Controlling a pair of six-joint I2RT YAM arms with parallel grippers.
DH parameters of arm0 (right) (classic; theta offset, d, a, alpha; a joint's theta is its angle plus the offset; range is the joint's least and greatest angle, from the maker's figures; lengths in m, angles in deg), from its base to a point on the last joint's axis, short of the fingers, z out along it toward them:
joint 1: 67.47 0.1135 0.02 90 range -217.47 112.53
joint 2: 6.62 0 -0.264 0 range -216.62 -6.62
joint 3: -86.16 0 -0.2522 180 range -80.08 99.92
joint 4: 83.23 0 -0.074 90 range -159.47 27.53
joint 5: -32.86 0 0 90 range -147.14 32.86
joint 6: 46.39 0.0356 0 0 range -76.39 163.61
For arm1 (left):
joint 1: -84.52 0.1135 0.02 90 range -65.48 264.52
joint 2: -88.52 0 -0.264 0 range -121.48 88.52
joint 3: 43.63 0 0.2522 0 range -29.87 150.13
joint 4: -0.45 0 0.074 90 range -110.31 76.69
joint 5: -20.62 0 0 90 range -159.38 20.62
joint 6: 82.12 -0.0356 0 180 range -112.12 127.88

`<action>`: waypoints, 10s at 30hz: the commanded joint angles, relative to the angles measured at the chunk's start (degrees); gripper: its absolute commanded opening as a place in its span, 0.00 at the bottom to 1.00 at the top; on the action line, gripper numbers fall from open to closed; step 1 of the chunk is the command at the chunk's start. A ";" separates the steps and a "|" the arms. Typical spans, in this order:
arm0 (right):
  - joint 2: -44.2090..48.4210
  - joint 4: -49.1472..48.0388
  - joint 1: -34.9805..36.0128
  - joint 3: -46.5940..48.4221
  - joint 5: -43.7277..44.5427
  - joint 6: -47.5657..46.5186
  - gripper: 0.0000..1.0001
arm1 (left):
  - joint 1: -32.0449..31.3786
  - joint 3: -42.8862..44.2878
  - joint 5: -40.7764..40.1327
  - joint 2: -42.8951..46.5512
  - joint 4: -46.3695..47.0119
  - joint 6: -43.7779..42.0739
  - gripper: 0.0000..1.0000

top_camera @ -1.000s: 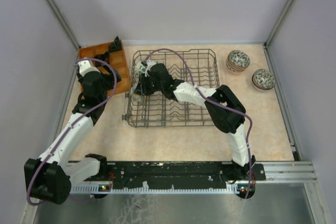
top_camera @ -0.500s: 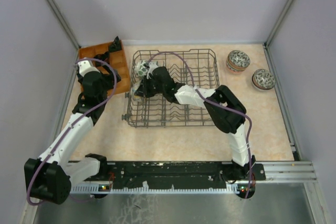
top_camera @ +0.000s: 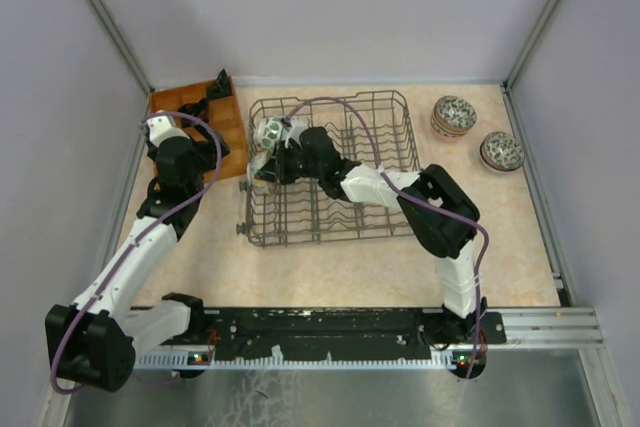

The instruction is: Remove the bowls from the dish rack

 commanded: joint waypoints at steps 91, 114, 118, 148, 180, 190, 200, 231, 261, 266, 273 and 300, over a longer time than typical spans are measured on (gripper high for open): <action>-3.44 74.00 -55.92 35.42 36.76 -34.78 0.00 | -0.13 12.02 7.84 -11.85 -0.50 0.30 0.99; -4.55 74.78 -57.22 33.59 34.54 -33.98 0.17 | -0.13 11.76 8.00 -11.94 -0.44 0.51 0.99; -4.42 74.96 -57.29 34.04 34.55 -33.87 0.23 | -0.13 11.65 7.92 -11.84 -0.40 0.53 0.99; 33.77 35.34 -37.28 5.68 15.50 -23.64 0.62 | -0.30 8.57 5.90 -8.61 -3.16 -1.34 0.99; -1.42 13.38 -15.66 15.49 -0.12 -9.52 0.52 | -0.30 6.54 5.55 -8.89 -3.62 -4.18 0.99; -7.38 11.88 -14.59 19.13 -2.15 -7.38 0.51 | -0.30 6.96 5.70 -9.12 -3.53 -4.43 0.99; -11.27 6.95 -14.32 19.87 -5.57 -4.06 0.47 | -0.30 6.71 5.70 -9.03 -3.46 -4.47 0.99; -15.37 -7.39 -14.63 15.45 -9.97 4.71 0.10 | -0.30 6.02 4.80 -8.55 -3.35 -4.60 0.99; -5.06 -16.51 -17.02 7.17 -12.22 8.41 0.00 | -0.30 6.36 4.00 -7.63 -3.71 -4.39 0.99; -3.01 -14.81 -17.06 6.36 -11.33 6.57 0.00 | -0.30 6.44 3.95 -7.54 -3.79 -4.45 0.99; 1.20 -14.21 -17.28 5.28 -10.27 5.28 0.00 | -0.30 6.66 3.98 -7.46 -3.85 -4.26 1.00; 12.23 69.82 -34.01 47.68 41.63 -31.25 0.00 | -0.30 11.67 6.75 -12.46 -2.48 -1.79 0.99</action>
